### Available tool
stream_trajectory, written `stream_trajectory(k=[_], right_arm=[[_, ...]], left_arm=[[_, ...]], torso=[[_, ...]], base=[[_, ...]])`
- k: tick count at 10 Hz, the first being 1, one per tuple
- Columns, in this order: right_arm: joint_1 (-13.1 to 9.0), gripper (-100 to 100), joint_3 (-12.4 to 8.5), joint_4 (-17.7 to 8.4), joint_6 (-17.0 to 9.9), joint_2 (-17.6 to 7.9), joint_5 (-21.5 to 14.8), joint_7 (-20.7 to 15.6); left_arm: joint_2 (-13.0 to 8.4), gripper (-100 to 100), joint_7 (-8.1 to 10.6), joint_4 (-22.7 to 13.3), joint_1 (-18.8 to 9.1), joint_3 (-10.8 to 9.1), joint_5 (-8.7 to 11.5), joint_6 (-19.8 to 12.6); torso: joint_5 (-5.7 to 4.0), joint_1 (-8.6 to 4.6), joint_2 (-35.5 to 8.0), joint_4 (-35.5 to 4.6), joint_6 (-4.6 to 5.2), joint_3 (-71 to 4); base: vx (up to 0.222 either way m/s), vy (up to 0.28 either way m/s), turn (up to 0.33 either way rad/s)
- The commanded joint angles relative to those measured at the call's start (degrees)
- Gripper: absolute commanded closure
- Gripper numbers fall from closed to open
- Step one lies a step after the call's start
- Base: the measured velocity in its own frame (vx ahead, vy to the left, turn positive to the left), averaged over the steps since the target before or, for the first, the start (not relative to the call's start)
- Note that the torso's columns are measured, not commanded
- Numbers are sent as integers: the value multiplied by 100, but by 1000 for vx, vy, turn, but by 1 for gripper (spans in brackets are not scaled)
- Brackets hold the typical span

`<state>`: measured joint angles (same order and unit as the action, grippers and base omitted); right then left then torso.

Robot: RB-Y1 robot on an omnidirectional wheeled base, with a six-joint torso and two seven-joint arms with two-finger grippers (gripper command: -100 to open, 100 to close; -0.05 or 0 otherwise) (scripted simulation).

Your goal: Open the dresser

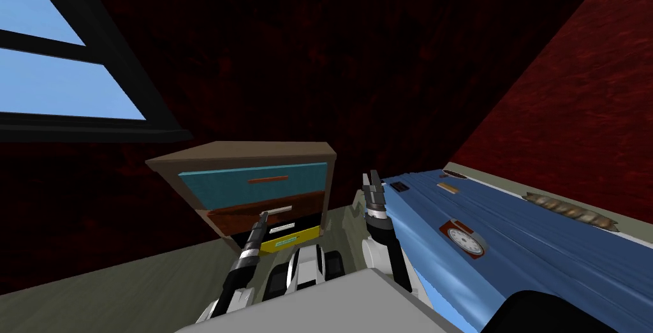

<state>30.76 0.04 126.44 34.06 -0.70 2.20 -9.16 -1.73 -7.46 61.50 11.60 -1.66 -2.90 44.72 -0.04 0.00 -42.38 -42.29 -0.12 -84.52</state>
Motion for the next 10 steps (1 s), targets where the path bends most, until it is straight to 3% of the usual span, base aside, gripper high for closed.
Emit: stream_trajectory(k=[1,7,10], right_arm=[[-1,0,1,0,0,0,0,0],[0,0,0,0,0,-1,0,0],[-1,0,1,0,0,0,0,0]], left_arm=[[-122,100,81,-460,-420,143,37,63],[-440,100,318,-1482,-1459,668,117,81],[-504,100,365,-1686,-1738,773,133,84]], torso=[[6,3,12,4,13,-3],[-6,-36,-14,-24,34,6],[2,-5,8,0,11,-4]], base=[[-67,-38,160],[-96,-31,239],[-78,-35,111]])
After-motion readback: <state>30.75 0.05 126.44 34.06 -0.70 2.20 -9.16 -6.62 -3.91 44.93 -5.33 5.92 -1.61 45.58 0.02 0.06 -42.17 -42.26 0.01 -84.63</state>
